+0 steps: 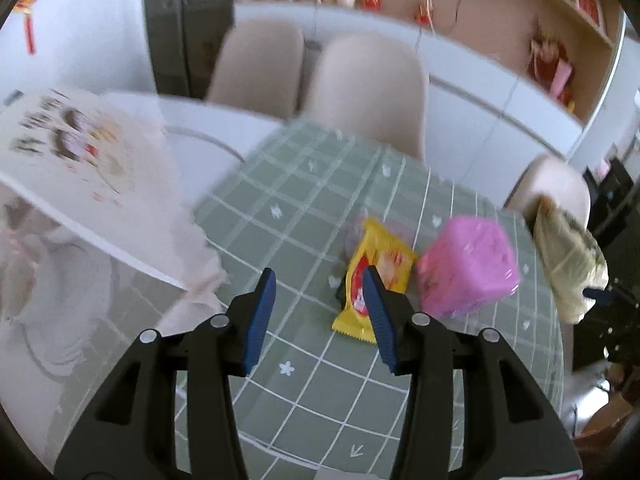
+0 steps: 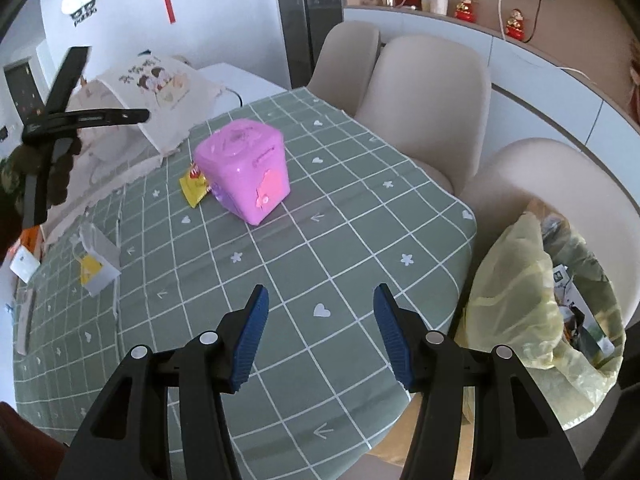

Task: Collect trash
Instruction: 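Return to the table and grasp the yellow Nabati wafer bag with the left tool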

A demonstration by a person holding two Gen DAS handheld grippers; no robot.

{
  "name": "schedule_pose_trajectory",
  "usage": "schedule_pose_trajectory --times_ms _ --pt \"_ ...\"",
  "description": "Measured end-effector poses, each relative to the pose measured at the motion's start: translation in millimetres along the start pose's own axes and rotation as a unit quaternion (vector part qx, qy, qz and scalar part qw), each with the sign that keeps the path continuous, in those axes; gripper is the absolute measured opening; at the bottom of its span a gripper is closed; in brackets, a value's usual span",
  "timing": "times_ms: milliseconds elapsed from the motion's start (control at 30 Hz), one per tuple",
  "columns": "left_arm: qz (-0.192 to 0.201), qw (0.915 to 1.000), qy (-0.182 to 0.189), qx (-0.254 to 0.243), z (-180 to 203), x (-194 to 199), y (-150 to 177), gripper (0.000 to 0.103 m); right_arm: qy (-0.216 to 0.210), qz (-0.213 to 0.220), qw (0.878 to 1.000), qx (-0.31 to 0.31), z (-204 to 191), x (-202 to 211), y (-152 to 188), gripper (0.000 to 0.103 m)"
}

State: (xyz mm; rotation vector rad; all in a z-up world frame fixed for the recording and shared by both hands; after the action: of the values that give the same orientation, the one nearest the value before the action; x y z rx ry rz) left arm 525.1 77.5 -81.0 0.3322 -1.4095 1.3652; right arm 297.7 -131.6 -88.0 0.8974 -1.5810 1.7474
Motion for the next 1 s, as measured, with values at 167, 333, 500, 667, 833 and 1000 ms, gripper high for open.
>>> schedule_pose_trajectory --times_ms 167,333,500,667,833,1000 --pt "-0.066 0.9975 0.025 -0.003 13 -54 2 0.043 0.002 -0.002 1.000 -0.003 5 -12 -3 0.052" --pt "-0.102 0.9944 0.025 -0.005 25 -99 2 0.043 -0.003 -0.009 1.000 -0.019 13 -25 2 0.052" --pt "-0.130 0.9912 0.022 -0.003 38 -119 13 0.027 -0.020 -0.021 0.999 -0.031 17 -37 11 0.052" --pt "-0.119 0.9925 -0.010 0.028 41 -96 18 0.003 -0.038 -0.006 0.999 -0.034 15 -43 1 0.052" --pt "-0.067 0.9942 -0.004 0.085 41 -33 21 0.002 -0.041 0.032 0.999 0.001 12 -42 -29 0.052" --pt "-0.050 0.9892 -0.011 0.138 47 14 51 0.003 -0.068 0.081 0.994 0.040 29 -55 -91 0.048"
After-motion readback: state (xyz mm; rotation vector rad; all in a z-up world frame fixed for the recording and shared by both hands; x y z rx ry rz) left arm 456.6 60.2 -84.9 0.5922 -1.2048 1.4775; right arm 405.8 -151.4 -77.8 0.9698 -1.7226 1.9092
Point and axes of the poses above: each gripper's, at about its wrist camera, not at the fingertips, and x roughly against the way its jaws point, z to its right, y to its underside, the point moved 9 cm from there along -x, roughly the way its jaws point, and after that the axes turned 13 degrees about x, right-handed, at the moved point
